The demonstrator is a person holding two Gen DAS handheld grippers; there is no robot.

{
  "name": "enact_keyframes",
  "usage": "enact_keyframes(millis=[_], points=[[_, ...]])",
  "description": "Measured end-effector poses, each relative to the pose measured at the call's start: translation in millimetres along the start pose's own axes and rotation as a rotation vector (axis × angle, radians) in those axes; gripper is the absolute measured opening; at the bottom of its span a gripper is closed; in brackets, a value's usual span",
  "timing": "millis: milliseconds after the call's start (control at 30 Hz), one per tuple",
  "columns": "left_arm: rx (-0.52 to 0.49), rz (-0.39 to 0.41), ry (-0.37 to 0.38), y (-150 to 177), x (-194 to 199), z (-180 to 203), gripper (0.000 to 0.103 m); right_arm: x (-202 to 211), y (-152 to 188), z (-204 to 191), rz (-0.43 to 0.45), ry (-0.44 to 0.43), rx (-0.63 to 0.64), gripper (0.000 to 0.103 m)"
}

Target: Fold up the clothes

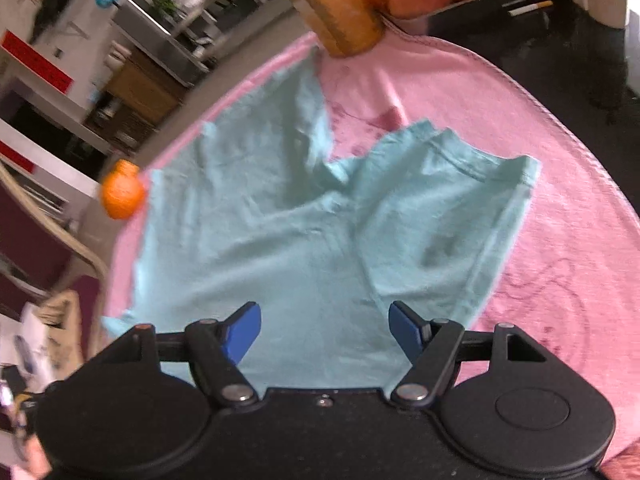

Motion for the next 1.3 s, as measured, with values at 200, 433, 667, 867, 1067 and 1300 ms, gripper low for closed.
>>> enact_keyframes(millis=[200,433,667,867,1067,1300], points=[[-0.109,0.004,-0.106,6,16,14,0.019,-2,1,4,0.002,0.019,0.002,0.07],[-0.184,0.083,0.138,26,48,63,0.023,2,-1,3,0.015,-0.007,0.016,0.062],[-0.33,-0.025,0.383,64,42,127,0.022,-14,16,-20,-0.013,0.043,0.188,0.022],[-0.382,-0.045,0.348,81,44,122,0.021,-26,37,-19,-0.025,0.17,0.366,0.022],[-0.39,-0.086,0.318,99,57,113,0.021,-8,59,3,-0.007,0.286,0.425,0.016],[-0.409,0.015,0.308,47,84,128,0.029,46,28,-7,0.084,0.059,0.22,0.018]])
Point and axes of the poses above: each gripper's, at about its wrist camera, not at the fingertips, and x roughly against the way its jaws point, z to its right, y to its underside, the point moved 9 cm from there along -x, roughly the way its jaws point, and after that the axes turned 14 degrees about y, right-handed, at the moved point
